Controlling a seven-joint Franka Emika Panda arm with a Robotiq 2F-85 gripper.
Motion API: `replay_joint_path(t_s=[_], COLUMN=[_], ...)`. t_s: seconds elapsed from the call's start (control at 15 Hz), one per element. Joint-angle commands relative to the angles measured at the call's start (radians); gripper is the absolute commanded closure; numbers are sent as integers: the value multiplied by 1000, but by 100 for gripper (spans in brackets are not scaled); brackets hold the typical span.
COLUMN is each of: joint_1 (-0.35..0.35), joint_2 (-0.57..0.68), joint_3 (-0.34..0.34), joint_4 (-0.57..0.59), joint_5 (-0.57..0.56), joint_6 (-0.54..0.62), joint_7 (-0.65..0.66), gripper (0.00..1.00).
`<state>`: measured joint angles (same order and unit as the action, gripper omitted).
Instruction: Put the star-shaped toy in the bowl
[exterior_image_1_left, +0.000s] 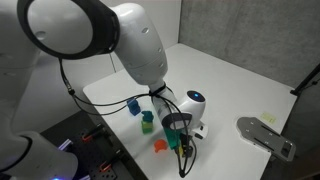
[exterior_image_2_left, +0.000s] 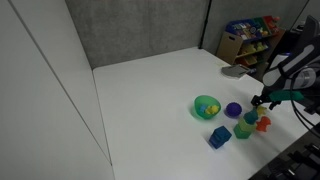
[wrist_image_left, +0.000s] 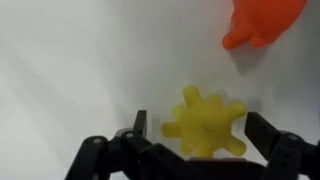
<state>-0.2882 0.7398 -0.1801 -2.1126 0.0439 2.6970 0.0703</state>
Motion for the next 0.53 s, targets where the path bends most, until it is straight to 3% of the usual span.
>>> replay_joint_path(t_s=[0.0, 0.07, 0.27, 0.47], joint_1=[-19, -17, -15, -12], joint_2=[40, 48, 58, -2], joint_3=[9, 8, 11, 18], joint_4=[41, 47, 56, 29], joint_5=[19, 18, 20, 28], joint_6=[18, 21, 24, 8], joint_7=[-32, -30, -26, -26], gripper=[14, 26, 51, 59])
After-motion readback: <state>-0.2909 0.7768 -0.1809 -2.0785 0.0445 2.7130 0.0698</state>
